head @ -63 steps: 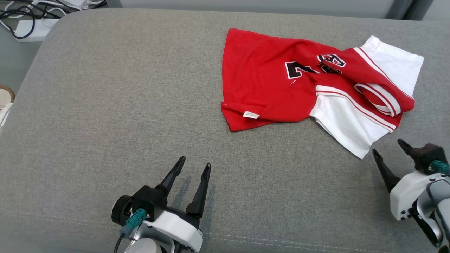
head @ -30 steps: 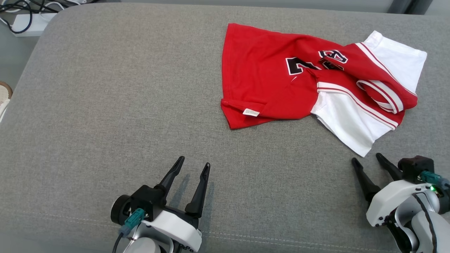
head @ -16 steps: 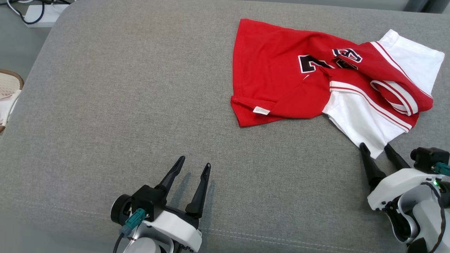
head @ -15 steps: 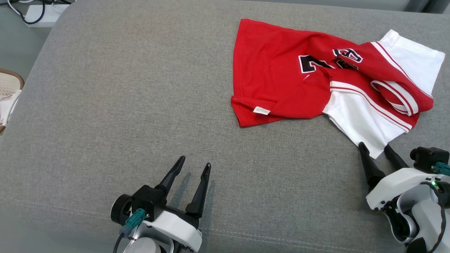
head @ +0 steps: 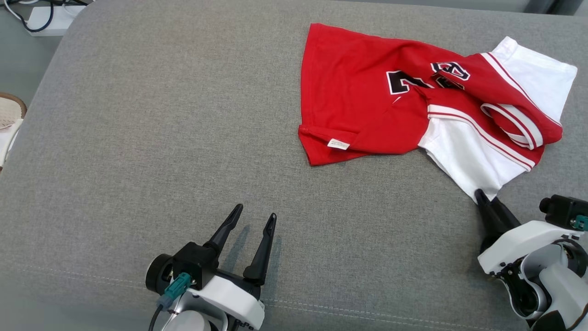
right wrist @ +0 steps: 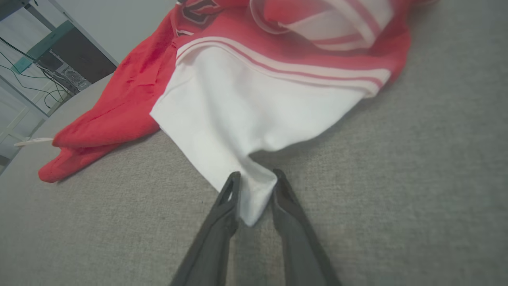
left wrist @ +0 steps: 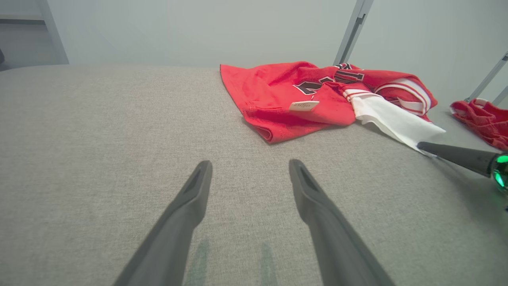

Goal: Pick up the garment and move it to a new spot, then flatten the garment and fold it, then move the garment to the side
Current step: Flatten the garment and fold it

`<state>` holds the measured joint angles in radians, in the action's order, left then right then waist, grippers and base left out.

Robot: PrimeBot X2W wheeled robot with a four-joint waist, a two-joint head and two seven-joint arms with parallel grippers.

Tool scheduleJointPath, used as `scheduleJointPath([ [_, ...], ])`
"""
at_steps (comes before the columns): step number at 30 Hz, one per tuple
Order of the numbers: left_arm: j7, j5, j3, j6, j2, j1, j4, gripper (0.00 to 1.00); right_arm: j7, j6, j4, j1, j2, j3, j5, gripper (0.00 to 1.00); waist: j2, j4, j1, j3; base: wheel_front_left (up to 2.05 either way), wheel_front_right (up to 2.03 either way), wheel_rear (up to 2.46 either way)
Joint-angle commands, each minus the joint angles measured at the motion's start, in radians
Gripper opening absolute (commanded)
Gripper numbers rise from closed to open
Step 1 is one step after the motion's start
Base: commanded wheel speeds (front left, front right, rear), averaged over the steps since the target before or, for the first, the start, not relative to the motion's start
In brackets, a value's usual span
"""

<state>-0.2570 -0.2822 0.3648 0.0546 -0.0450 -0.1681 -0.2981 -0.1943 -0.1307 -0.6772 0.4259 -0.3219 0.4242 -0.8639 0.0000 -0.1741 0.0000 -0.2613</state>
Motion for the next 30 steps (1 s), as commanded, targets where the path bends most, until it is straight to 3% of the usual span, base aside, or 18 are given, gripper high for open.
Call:
scheduleJointPath([
  [1, -0.005, 0.003, -0.031, -0.001, -0.005, -0.026, 0.024, 1.00, -0.005, 0.000, -0.003, -0.002, -0.005, 0.035, -0.019, 0.03, 0.0000, 0.001, 0.0000, -0.001, 0.00, 0.00, 0.00],
  [9, -0.005, -0.006, -0.050, -0.001, -0.005, -0.034, 0.032, 1.00, -0.012, 0.000, -0.002, 0.011, -0.026, 0.073, -0.086, 0.00, 0.0000, 0.017, 0.0000, 0.002, 0.00, 0.00, 0.00],
  [19, -0.005, 0.067, -0.059, 0.051, -0.007, -0.184, -0.035, 1.00, -0.015, 0.000, 0.041, -0.023, -0.109, 0.107, -0.145, 0.00, 0.0000, 0.092, 0.0000, 0.004, 0.00, 0.00, 0.00],
  [30, -0.005, 0.242, 0.116, 0.075, -0.135, -0.472, -0.326, 1.00, -0.022, 0.000, 0.053, 0.031, -0.096, 0.153, -0.136, 0.00, 0.0000, 0.171, 0.0000, -0.054, 0.00, 0.00, 0.00],
])
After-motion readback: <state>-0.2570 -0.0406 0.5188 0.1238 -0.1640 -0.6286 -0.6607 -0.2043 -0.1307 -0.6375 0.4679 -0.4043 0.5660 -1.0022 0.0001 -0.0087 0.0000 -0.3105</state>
